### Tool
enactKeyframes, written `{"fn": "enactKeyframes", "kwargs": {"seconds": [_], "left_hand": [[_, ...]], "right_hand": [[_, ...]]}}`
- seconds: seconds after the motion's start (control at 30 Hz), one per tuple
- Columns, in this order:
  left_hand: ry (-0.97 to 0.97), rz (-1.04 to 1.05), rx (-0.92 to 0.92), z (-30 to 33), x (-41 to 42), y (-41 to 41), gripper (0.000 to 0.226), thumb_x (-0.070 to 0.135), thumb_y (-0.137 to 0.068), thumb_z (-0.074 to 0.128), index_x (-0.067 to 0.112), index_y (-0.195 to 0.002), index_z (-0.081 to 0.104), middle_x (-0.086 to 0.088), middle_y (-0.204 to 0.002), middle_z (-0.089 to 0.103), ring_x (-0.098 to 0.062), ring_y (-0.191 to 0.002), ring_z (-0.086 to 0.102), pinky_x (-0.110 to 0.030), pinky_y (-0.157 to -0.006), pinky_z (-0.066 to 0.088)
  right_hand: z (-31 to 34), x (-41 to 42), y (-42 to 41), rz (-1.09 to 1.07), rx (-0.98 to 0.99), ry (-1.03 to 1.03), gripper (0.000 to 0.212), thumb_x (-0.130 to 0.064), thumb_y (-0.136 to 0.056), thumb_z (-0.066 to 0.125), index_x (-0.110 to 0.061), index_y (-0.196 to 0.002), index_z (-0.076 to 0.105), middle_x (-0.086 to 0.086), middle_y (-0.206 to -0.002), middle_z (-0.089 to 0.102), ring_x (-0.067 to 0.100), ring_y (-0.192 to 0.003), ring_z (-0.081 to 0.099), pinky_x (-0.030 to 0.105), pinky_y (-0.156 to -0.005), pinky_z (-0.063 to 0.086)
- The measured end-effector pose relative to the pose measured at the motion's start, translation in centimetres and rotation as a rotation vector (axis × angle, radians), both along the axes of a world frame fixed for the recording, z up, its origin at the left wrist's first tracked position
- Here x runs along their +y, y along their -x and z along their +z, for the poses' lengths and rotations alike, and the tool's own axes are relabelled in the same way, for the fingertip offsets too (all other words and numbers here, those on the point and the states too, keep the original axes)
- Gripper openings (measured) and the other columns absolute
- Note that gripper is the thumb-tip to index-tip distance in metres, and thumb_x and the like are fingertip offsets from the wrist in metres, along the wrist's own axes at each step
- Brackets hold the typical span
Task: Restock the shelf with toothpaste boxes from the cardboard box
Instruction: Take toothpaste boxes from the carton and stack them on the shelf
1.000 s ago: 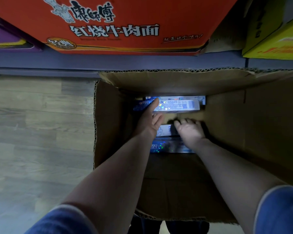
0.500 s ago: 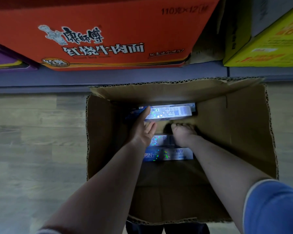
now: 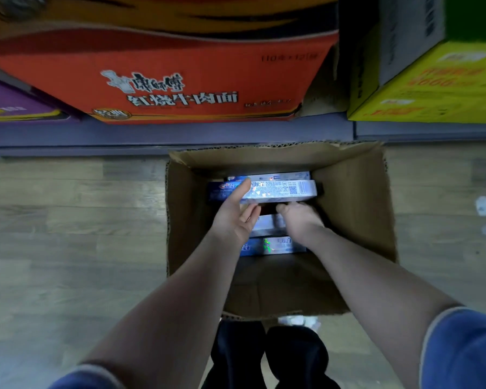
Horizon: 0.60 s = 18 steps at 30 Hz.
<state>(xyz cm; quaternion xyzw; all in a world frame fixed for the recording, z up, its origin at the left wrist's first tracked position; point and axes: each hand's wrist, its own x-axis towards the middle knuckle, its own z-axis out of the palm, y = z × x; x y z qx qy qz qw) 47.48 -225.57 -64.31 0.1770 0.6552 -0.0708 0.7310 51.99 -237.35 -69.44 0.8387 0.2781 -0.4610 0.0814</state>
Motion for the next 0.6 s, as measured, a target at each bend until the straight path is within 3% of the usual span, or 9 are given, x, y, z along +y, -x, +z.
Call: {"fn": "enactKeyframes", "kwargs": {"seconds": [0.13,0.33,0.47,0.6], "left_hand": [[-0.002,-0.015,-0.017,5.3,0.3,-0.2,0.017,0.019,-0.079,0.074,0.011,-0.089,0.063,-0.008,-0.1,0.058,-0.02,-0.101,0.057,-0.028,-0.092,0.049],[-0.023,0.012,-0.053,14.1,1.2,-0.3,0.043,0.016,-0.074,0.077,0.008,-0.112,0.058,-0.011,-0.102,0.058,-0.021,-0.093,0.059,-0.03,-0.081,0.052],[-0.031,0.016,-0.083,20.2,1.3,-0.1,0.037,0.017,-0.073,0.078,0.009,-0.105,0.061,-0.012,-0.112,0.06,-0.023,-0.095,0.06,-0.029,-0.065,0.053],[-0.024,-0.007,-0.133,26.6,0.8,0.5,0.026,0.019,-0.075,0.075,0.01,-0.096,0.062,-0.013,-0.123,0.055,-0.021,-0.099,0.059,-0.027,-0.066,0.052]], "right_hand": [[5.6,-0.6,0.3,-0.038,-0.067,-0.081,0.037,0.002,-0.088,0.041,-0.011,-0.122,0.047,0.015,-0.123,0.049,0.032,-0.118,0.046,0.036,-0.094,0.04],[14.9,-1.4,0.8,-0.063,-0.188,-0.223,0.03,-0.007,-0.091,0.048,-0.014,-0.119,0.048,0.011,-0.116,0.052,0.03,-0.11,0.049,0.035,-0.093,0.037],[21.4,-2.4,1.1,-0.089,-0.234,-0.287,0.031,-0.006,-0.086,0.053,-0.017,-0.115,0.049,0.008,-0.112,0.051,0.026,-0.106,0.049,0.032,-0.089,0.036],[27.9,-3.3,1.0,-0.12,-0.247,-0.321,0.027,-0.013,-0.089,0.053,-0.016,-0.116,0.049,0.007,-0.114,0.051,0.025,-0.107,0.047,0.032,-0.086,0.037]]}}
